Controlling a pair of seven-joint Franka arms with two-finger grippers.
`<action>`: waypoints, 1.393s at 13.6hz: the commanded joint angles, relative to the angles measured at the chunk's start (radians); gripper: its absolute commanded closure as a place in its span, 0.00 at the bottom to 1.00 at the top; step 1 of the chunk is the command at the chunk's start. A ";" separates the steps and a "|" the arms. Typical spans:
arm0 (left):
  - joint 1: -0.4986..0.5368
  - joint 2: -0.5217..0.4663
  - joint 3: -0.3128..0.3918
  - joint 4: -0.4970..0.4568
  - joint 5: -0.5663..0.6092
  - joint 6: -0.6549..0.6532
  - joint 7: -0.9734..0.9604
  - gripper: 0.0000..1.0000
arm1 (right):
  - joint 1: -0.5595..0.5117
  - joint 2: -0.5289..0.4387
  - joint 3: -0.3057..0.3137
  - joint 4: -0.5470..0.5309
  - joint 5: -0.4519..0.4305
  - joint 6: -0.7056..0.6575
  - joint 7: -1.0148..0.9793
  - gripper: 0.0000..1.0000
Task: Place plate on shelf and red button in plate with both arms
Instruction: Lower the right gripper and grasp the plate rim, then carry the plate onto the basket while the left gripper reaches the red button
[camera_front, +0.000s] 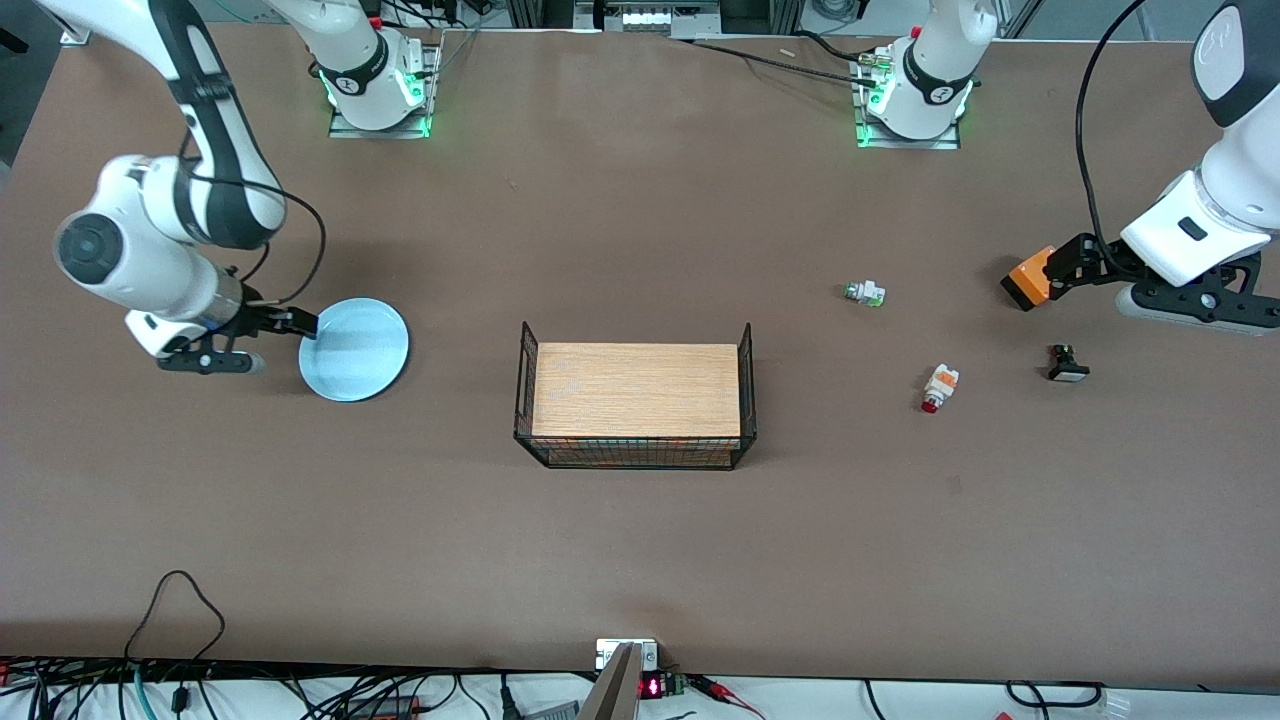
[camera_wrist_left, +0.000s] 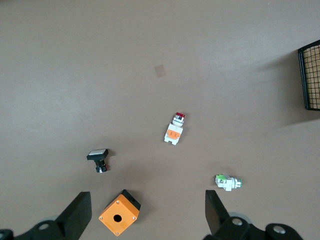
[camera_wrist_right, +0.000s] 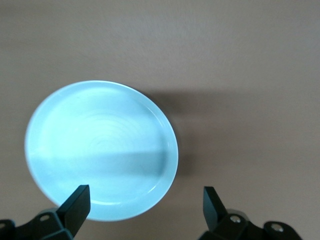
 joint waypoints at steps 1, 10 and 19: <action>-0.003 -0.001 0.007 0.011 -0.019 -0.010 0.023 0.00 | -0.017 0.079 0.004 0.002 -0.015 0.069 -0.010 0.00; -0.002 -0.001 0.007 0.011 -0.020 -0.010 0.023 0.00 | -0.050 0.170 0.007 -0.005 -0.017 0.103 -0.046 1.00; 0.000 -0.001 0.007 0.011 -0.020 -0.011 0.023 0.00 | -0.051 -0.022 0.033 0.065 -0.001 -0.231 -0.050 1.00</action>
